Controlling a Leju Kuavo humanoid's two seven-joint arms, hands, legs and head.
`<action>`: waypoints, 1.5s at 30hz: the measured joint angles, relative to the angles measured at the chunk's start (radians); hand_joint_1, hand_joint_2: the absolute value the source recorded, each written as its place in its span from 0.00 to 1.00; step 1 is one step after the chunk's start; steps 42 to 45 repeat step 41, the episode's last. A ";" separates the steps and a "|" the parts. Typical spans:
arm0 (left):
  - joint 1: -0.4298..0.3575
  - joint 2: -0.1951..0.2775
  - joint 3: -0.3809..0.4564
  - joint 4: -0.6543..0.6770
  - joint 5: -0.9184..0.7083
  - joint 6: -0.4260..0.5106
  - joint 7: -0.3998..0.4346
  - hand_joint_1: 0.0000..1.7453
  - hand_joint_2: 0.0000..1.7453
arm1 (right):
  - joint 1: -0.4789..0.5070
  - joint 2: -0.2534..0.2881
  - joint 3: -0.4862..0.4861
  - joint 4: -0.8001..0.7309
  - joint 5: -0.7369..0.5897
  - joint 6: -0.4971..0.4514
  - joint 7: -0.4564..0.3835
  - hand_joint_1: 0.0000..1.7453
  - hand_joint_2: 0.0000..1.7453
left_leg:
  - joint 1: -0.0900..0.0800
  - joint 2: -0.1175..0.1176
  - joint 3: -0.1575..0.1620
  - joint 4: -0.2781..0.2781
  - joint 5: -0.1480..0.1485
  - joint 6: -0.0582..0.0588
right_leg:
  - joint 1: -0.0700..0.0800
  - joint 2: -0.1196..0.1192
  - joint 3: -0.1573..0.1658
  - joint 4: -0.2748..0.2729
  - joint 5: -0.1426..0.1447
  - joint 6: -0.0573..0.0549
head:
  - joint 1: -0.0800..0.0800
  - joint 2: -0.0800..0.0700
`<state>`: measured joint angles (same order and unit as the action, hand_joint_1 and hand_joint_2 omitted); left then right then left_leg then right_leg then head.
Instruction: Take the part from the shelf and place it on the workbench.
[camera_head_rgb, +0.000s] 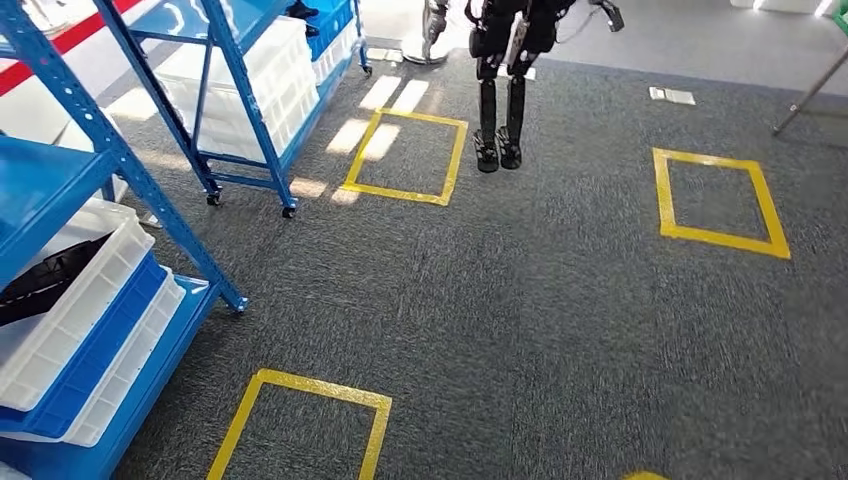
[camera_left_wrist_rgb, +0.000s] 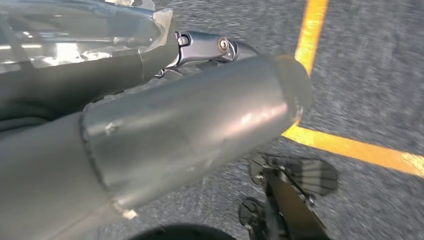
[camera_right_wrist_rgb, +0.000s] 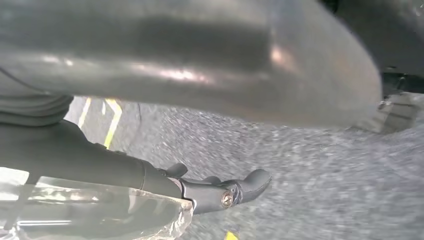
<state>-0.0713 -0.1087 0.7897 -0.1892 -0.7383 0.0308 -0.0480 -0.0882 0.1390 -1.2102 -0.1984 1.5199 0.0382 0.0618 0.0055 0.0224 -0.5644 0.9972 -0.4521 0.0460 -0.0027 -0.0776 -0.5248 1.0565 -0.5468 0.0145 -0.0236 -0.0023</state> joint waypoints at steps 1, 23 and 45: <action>-0.002 -0.001 0.000 0.000 -0.003 0.000 0.007 0.00 0.00 | 0.001 0.000 0.001 0.000 0.000 0.001 0.002 0.00 0.00 | 0.002 -0.012 0.001 -0.004 0.004 0.004 | -0.004 0.034 -0.026 0.054 -0.025 -0.003 | 0.002 0.000; 0.005 -0.020 0.000 0.001 -0.027 -0.013 0.049 0.00 0.00 | 0.010 -0.001 0.013 0.000 0.000 0.007 0.006 0.00 0.00 | 0.003 0.002 -0.074 0.157 -0.059 -0.033 | -0.004 -0.009 0.001 -0.049 0.046 -0.030 | -0.008 0.000; 0.001 -0.024 -0.001 0.001 -0.033 -0.012 0.048 0.00 0.00 | 0.013 0.000 0.015 0.001 0.000 0.002 -0.002 0.00 0.00 | 0.005 -0.141 -0.001 0.014 -0.005 -0.014 | -0.035 0.148 -0.011 -0.031 0.043 0.047 | 0.004 0.000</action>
